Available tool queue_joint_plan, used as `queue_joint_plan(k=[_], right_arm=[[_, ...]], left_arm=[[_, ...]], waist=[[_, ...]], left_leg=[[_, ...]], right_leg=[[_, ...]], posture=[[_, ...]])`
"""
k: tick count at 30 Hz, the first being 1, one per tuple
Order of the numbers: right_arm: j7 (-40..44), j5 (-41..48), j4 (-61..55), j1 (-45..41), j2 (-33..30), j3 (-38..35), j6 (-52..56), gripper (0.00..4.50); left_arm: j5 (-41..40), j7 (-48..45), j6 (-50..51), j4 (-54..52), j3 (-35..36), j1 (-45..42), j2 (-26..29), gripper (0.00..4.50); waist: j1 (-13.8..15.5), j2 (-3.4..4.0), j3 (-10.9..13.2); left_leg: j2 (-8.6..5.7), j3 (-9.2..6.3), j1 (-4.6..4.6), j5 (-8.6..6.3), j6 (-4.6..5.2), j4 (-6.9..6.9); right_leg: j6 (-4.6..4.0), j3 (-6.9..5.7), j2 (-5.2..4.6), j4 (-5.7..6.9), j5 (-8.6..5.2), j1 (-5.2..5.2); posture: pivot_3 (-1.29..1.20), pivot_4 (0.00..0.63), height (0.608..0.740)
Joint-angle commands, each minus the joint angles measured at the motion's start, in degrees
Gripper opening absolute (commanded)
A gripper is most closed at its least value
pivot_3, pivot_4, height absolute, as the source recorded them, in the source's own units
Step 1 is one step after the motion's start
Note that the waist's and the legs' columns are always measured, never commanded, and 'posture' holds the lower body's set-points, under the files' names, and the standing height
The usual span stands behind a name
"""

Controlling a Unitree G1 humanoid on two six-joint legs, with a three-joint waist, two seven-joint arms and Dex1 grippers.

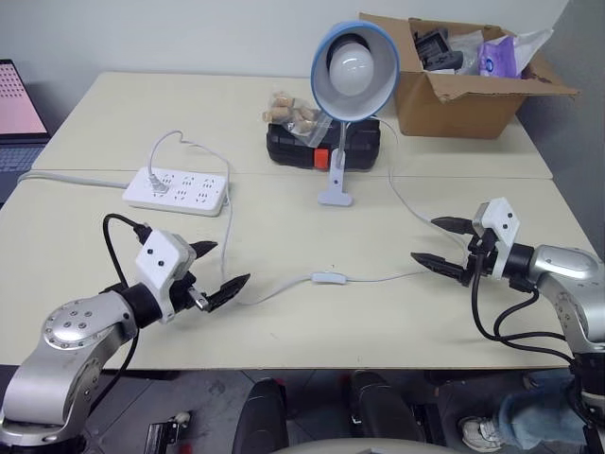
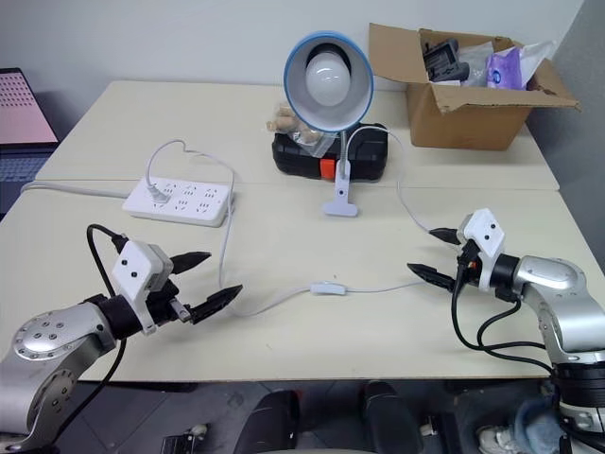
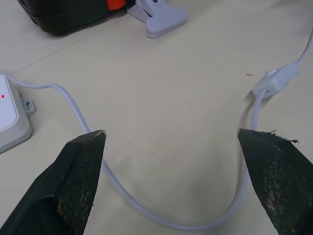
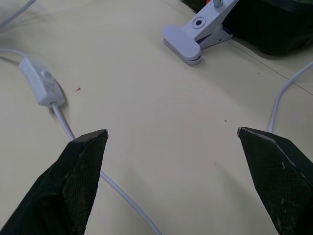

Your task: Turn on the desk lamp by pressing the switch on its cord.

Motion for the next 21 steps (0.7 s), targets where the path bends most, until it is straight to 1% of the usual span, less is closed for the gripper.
queue_joint_plan(k=[1, 9, 11, 13, 16, 21], right_arm=[[-0.1, 1.2, -1.2, -0.2, -0.3, -2.2, -0.9, 4.47], [-1.2, 1.0, -2.2, 0.5, 0.2, -1.9, -0.9, 4.47], [-1.4, 1.0, -2.5, 0.6, 0.3, -1.9, -0.9, 4.47], [-1.7, 1.0, -2.9, 0.6, 0.4, -1.9, -0.8, 4.47], [-2.0, 1.2, -3.6, 0.7, 0.2, -2.0, -0.4, 4.47], [-1.4, 2.1, -6.3, 1.5, -0.7, -2.3, 0.7, 4.47]], left_arm=[[-0.7, -1.6, -2.0, -0.2, 0.0, -0.2, -0.1, 4.50], [1.6, -1.6, -3.2, 0.9, -1.8, 1.0, 0.1, 4.50], [0.8, -2.6, -4.6, 1.4, -1.6, 0.8, -0.6, 4.50], [-2.1, -5.3, -6.1, 1.5, -0.3, 0.9, -1.3, 4.50], [-4.9, -6.9, -5.9, 2.5, 1.1, 0.5, -1.7, 4.50], [-5.7, -8.6, -5.5, 4.5, -0.2, -1.2, -1.0, 4.50]], waist=[[0.0, 0.00, 0.0], [0.0, 0.00, 0.0], [0.0, 0.00, 0.0], [0.0, 0.00, 0.0], [0.0, 0.00, 0.0], [0.0, 0.01, 0.0]], left_leg=[[0.00, 0.00, 0.00, 0.00, 0.00, 0.00], [0.01, 0.01, 0.00, 0.00, 0.00, 0.00], [0.01, 0.01, 0.00, 0.00, 0.00, 0.00], [0.00, 0.02, 0.00, 0.00, 0.00, 0.00], [0.01, 0.04, -0.01, 0.00, 0.00, 0.01], [0.02, 0.03, 0.00, 0.00, 0.00, 0.00]], right_leg=[[0.00, 0.00, 0.00, 0.00, 0.00, 0.00], [0.02, 0.01, 0.00, 0.00, 0.01, -0.01], [0.01, 0.01, 0.00, 0.01, 0.01, -0.01], [0.00, 0.03, 0.00, 0.01, 0.01, -0.01], [0.00, 0.03, 0.00, 0.01, 0.00, -0.02], [0.01, 0.02, 0.02, 0.02, 0.01, -0.03]], posture=[[0.00, 0.150, 0.740], [0.00, 0.150, 0.740], [0.00, 0.150, 0.740], [0.00, 0.150, 0.740], [0.00, 0.150, 0.740], [0.00, 0.150, 0.740]])
